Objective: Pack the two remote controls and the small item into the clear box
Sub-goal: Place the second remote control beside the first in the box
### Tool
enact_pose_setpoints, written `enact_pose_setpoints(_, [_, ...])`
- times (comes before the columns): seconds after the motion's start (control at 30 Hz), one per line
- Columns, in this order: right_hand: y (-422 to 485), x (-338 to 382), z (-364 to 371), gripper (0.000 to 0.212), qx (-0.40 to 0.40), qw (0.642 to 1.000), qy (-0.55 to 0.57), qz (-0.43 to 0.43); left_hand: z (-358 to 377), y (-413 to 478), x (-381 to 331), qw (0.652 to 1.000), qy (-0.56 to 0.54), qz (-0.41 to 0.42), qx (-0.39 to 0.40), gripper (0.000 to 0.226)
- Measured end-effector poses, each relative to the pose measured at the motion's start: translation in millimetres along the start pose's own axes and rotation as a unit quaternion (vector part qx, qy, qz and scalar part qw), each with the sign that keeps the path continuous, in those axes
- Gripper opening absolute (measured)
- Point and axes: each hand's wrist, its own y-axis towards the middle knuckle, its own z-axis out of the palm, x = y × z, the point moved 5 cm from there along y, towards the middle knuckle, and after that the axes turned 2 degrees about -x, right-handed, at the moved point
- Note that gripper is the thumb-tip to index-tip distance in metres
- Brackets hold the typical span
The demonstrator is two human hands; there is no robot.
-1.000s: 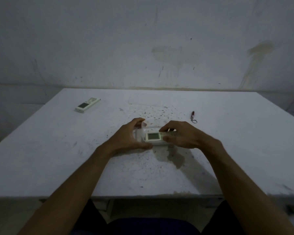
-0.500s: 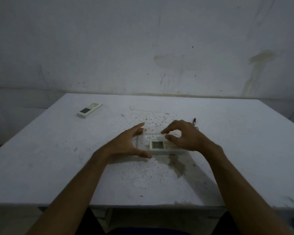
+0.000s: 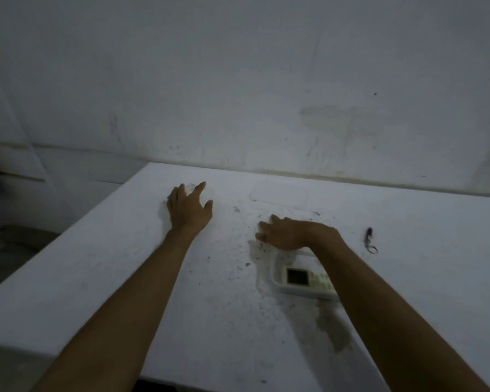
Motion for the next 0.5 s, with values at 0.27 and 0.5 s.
enact_pose_setpoints(0.27, [4, -13, 1, 0.057, -0.02, 0.995, 0.1, -0.002, 0, 19, 40, 0.994, -0.088, -0.043, -0.037, 0.04])
enact_pose_setpoints(0.5, [-7, -42, -8, 0.063, -0.146, 0.961, 0.235, 0.01, -22, -22, -6, 0.943, -0.327, -0.002, 0.064, 0.052])
